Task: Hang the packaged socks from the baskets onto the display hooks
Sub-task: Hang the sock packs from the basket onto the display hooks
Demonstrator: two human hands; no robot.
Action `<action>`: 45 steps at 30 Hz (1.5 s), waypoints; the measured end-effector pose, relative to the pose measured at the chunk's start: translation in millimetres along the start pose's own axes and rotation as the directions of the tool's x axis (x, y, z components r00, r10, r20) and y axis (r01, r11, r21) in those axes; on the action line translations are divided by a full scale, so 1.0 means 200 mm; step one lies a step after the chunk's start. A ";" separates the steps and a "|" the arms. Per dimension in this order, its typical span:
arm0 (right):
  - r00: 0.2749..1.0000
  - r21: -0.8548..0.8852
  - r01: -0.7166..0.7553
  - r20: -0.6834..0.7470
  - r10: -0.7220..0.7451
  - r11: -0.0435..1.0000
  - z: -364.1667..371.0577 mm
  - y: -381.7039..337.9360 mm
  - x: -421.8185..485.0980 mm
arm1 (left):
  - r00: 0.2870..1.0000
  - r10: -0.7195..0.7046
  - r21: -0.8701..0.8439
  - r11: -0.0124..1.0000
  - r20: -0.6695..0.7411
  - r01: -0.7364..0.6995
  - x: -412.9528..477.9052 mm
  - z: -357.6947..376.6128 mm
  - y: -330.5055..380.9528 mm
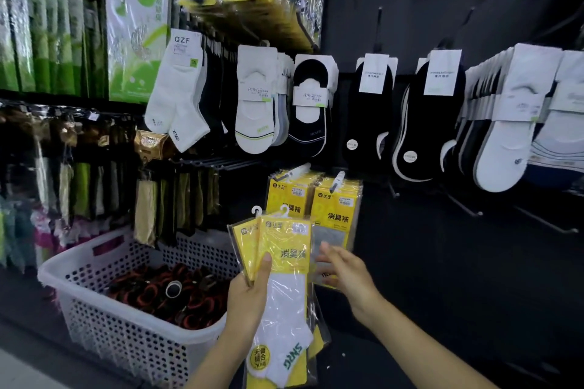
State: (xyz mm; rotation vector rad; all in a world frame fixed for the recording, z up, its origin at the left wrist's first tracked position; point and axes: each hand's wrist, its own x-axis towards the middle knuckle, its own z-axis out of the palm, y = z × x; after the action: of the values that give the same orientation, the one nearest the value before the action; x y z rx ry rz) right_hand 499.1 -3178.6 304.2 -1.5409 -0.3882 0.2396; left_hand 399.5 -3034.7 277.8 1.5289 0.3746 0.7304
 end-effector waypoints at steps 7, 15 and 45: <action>0.994 0.080 0.036 -0.103 -0.027 0.996 0.01 -0.06 -0.11 | 0.992 0.121 -0.029 0.992 0.047 -0.119 -0.09 0.05 0.09; 0.929 0.133 0.113 -0.366 -0.058 0.985 -0.17 -0.12 -0.05 | 0.994 0.073 0.057 0.996 -0.076 -0.069 -0.04 -0.12 0.17; 0.911 0.003 0.055 -0.409 -0.048 0.999 -0.12 0.09 0.29 | 0.994 0.106 0.014 0.994 0.033 -0.106 0.09 0.01 -0.04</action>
State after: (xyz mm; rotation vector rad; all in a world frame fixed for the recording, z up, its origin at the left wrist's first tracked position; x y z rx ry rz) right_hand 563.2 -3177.9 292.2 -1.5180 -0.0932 -0.1248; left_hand 416.4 -3023.9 273.7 1.5828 0.2774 0.7861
